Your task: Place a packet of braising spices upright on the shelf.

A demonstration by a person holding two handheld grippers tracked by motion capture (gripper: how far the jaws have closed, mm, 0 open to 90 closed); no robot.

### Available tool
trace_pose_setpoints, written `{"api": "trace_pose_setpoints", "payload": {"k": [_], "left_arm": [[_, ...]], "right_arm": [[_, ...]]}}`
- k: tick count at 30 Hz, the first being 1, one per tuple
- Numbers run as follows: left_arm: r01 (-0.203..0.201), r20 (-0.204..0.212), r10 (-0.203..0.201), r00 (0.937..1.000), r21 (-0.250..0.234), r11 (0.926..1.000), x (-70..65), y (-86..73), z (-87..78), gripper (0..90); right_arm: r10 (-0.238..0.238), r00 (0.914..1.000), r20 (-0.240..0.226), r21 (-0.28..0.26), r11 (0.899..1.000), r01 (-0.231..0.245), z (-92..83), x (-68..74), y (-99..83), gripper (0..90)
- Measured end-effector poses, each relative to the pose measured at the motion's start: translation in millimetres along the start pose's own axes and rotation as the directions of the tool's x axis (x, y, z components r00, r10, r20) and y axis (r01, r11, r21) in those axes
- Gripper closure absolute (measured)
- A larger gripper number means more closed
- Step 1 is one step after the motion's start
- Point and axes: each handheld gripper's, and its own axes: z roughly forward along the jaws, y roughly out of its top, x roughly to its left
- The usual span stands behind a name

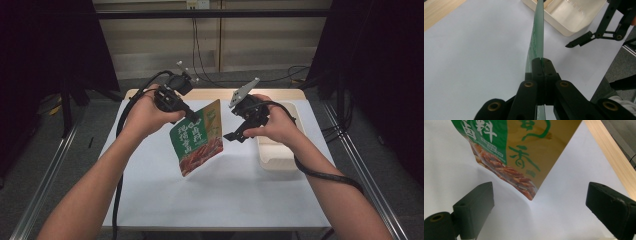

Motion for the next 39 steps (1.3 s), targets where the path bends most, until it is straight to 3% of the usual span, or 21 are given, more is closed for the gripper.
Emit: {"api": "trace_pose_setpoints", "payload": {"k": [5, 14, 20, 22, 31, 34, 35, 39], "left_arm": [[-0.017, 0.005, 0.017, 0.9998, -0.003, 0.9998, -2.6, 1.2, 1.5, 90.0], [-0.059, 0.025, 0.059, 0.9979, 0.017, 0.9981, -9.6, 6.9, 4.7, 90.0], [-0.072, 0.040, 0.071, 0.9967, 0.011, 0.9974, -13.2, 9.2, 5.9, 90.0], [-0.096, 0.051, 0.095, 0.9942, 0.022, 0.9951, -13.9, 10.6, 5.8, 90.0], [-0.114, 0.073, 0.112, 0.9911, 0.033, 0.9929, -19.5, 16.0, 12.6, 90.0], [-0.115, 0.078, 0.113, 0.9906, 0.026, 0.9930, -20.4, 17.7, 14.5, 90.0], [-0.136, 0.084, 0.132, 0.9877, 0.039, 0.9900, -19.7, 18.9, 14.4, 90.0], [-0.127, 0.089, 0.124, 0.9883, 0.027, 0.9915, -22.4, 20.8, 15.8, 90.0]], "right_arm": [[-0.011, 0.9998, -0.015, -0.003, 1.000, 0.011, -1.6, -6.4, 3.7, 7.7], [-0.071, 0.9941, -0.081, 0.090, 0.993, 0.078, 1.3, -3.4, 16.1, 7.7], [-0.080, 0.9917, -0.101, 0.140, 0.986, 0.094, 2.6, -1.2, 22.9, 8.6], [-0.074, 0.9912, -0.110, 0.158, 0.983, 0.091, 2.4, -0.9, 25.0, 8.7], [-0.084, 0.9909, -0.105, 0.157, 0.983, 0.100, -5.1, -5.5, 31.7, 13.3], [-0.104, 0.9867, -0.125, 0.167, 0.978, 0.124, -6.4, -5.2, 34.0, 15.3], [-0.114, 0.9855, -0.126, 0.171, 0.976, 0.135, -6.0, -4.6, 34.7, 15.5], [-0.128, 0.9812, -0.145, 0.175, 0.973, 0.152, -5.6, -4.1, 36.5, 20.8]]}}
